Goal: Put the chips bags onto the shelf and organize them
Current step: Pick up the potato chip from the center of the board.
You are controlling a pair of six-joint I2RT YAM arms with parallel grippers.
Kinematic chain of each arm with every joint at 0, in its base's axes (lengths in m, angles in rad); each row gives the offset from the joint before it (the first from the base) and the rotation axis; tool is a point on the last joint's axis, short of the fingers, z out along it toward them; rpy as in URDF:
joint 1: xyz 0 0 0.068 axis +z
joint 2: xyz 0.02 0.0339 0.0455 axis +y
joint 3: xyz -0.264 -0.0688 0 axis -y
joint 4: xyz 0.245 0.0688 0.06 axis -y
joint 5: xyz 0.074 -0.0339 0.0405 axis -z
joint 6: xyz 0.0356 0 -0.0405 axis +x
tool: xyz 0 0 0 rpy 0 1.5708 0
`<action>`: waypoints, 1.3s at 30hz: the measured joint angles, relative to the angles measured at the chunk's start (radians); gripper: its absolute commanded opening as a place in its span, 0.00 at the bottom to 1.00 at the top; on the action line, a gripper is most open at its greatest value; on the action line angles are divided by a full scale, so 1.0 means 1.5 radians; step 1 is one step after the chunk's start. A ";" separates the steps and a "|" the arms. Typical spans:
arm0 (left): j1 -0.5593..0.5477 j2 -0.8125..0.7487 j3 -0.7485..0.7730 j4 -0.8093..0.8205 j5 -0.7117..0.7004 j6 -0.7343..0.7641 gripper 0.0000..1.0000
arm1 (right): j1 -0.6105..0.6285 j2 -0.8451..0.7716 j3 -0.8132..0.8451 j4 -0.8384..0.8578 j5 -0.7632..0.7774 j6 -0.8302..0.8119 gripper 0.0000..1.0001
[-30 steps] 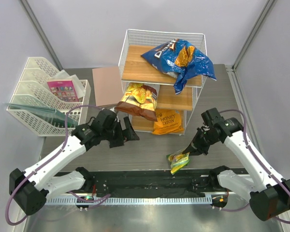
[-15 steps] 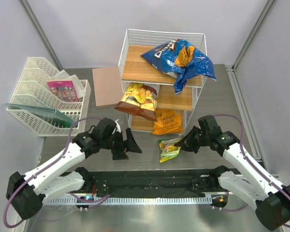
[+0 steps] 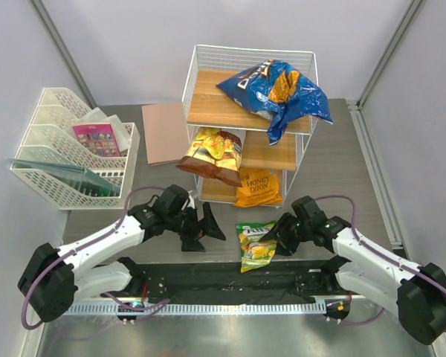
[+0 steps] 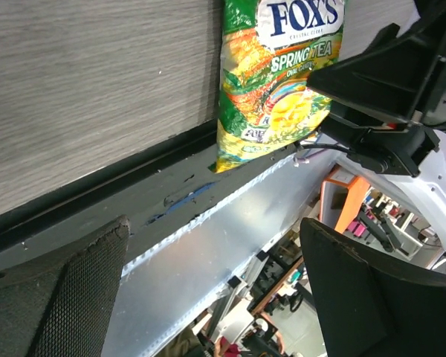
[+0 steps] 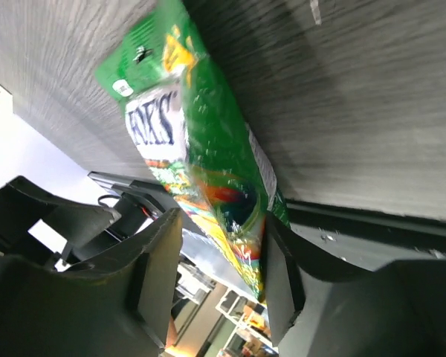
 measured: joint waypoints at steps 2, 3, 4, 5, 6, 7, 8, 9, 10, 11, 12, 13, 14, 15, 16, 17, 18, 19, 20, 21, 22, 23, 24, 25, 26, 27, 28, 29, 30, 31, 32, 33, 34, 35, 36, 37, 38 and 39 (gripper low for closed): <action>-0.001 -0.008 -0.009 0.010 0.005 -0.011 0.95 | 0.006 0.010 -0.013 0.025 -0.002 0.011 0.51; -0.003 -0.010 -0.013 0.013 0.005 -0.015 0.95 | 0.009 0.017 -0.019 0.039 -0.005 0.015 0.50; -0.004 -0.012 -0.018 0.017 0.006 -0.018 0.95 | 0.012 0.025 -0.024 0.052 -0.006 0.018 0.50; -0.006 -0.013 -0.021 0.019 0.007 -0.023 0.95 | 0.016 0.033 -0.030 0.067 -0.009 0.021 0.48; -0.008 -0.013 -0.025 0.022 0.008 -0.027 0.95 | 0.019 0.042 -0.037 0.083 -0.010 0.026 0.40; -0.010 -0.012 -0.028 0.023 0.009 -0.030 0.94 | 0.023 0.050 -0.044 0.099 -0.013 0.031 0.20; -0.013 -0.010 -0.029 0.025 0.009 -0.031 0.94 | 0.026 0.058 -0.051 0.117 -0.016 0.036 0.10; -0.017 -0.006 -0.030 0.026 0.009 -0.032 0.94 | 0.030 0.063 -0.058 0.137 -0.020 0.044 0.03; -0.020 -0.001 -0.031 0.028 0.009 -0.032 0.94 | 0.032 0.064 -0.062 0.155 -0.028 0.055 0.01; -0.022 0.003 -0.031 0.029 0.009 -0.033 0.95 | 0.040 0.062 -0.064 0.185 -0.033 0.074 0.01; -0.023 0.005 -0.031 0.030 0.009 -0.033 0.96 | 0.048 0.058 -0.064 0.209 -0.031 0.083 0.01; -0.025 0.005 -0.031 0.030 0.008 -0.035 0.97 | 0.054 0.055 -0.064 0.222 -0.026 0.094 0.01; -0.025 0.005 -0.031 0.030 0.007 -0.038 0.98 | 0.065 0.051 -0.066 0.234 -0.013 0.109 0.01; -0.025 0.005 -0.031 0.031 0.005 -0.041 0.98 | 0.075 0.042 -0.070 0.243 0.005 0.127 0.01; -0.025 0.004 -0.031 0.031 0.002 -0.045 0.98 | 0.085 0.028 -0.076 0.247 0.027 0.152 0.01; -0.025 0.004 -0.032 0.030 -0.002 -0.046 0.99 | 0.098 0.012 -0.083 0.251 0.051 0.177 0.01; -0.025 0.003 -0.032 0.030 -0.005 -0.047 0.99 | 0.108 -0.002 -0.089 0.253 0.073 0.199 0.01; -0.025 0.002 -0.031 0.028 -0.008 -0.048 0.99 | 0.124 -0.019 -0.095 0.254 0.104 0.226 0.01; -0.025 0.001 -0.032 0.027 -0.011 -0.050 0.99 | 0.145 -0.038 -0.100 0.251 0.143 0.261 0.01; -0.025 -0.001 -0.032 0.026 -0.013 -0.052 0.99 | 0.160 -0.049 -0.101 0.248 0.169 0.284 0.01; -0.025 -0.004 -0.032 0.026 -0.016 -0.058 0.99 | 0.180 -0.060 -0.103 0.245 0.203 0.311 0.01; -0.025 -0.008 -0.032 0.027 -0.017 -0.063 0.99 | 0.205 -0.068 -0.105 0.244 0.242 0.340 0.01; -0.025 -0.011 -0.032 0.028 -0.017 -0.067 0.99 | 0.217 -0.070 -0.107 0.245 0.261 0.353 0.01; -0.025 -0.014 -0.034 0.033 -0.017 -0.073 0.99 | 0.235 -0.067 -0.108 0.249 0.289 0.371 0.01; -0.025 -0.017 -0.036 0.038 -0.016 -0.080 0.99 | 0.250 -0.058 -0.108 0.259 0.313 0.386 0.01; -0.025 -0.017 -0.039 0.044 -0.015 -0.084 0.99 | 0.266 -0.046 -0.108 0.272 0.332 0.396 0.01; -0.025 -0.017 -0.042 0.050 -0.014 -0.090 0.99 | 0.281 -0.032 -0.107 0.288 0.354 0.406 0.01; -0.025 -0.016 -0.044 0.054 -0.012 -0.097 0.99 | 0.298 -0.014 -0.105 0.305 0.379 0.414 0.01; -0.025 -0.016 -0.047 0.059 -0.008 -0.102 0.99 | 0.315 0.007 -0.100 0.323 0.401 0.421 0.01; -0.025 -0.013 -0.049 0.064 -0.004 -0.107 0.98 | 0.329 0.027 -0.095 0.339 0.422 0.426 0.01; -0.025 -0.010 -0.049 0.068 -0.001 -0.113 0.98 | 0.339 0.046 -0.090 0.355 0.438 0.429 0.01; -0.025 -0.006 -0.050 0.071 0.002 -0.117 0.98 | 0.347 0.065 -0.085 0.372 0.453 0.432 0.01; -0.024 -0.002 -0.050 0.075 0.007 -0.120 0.98 | 0.352 0.082 -0.082 0.390 0.467 0.433 0.01; -0.024 0.001 -0.050 0.077 0.009 -0.122 0.98 | 0.354 0.099 -0.081 0.410 0.479 0.435 0.01; -0.024 0.003 -0.050 0.079 0.009 -0.127 0.98 | 0.354 0.114 -0.081 0.430 0.491 0.436 0.01; -0.024 0.003 -0.050 0.082 0.009 -0.131 0.98 | 0.354 0.125 -0.080 0.444 0.499 0.438 0.01; -0.023 0.003 -0.052 0.090 0.010 -0.135 0.98 | 0.354 0.135 -0.080 0.459 0.508 0.440 0.01; -0.020 0.003 -0.057 0.102 0.012 -0.142 0.97 | 0.355 0.142 -0.081 0.471 0.518 0.441 0.01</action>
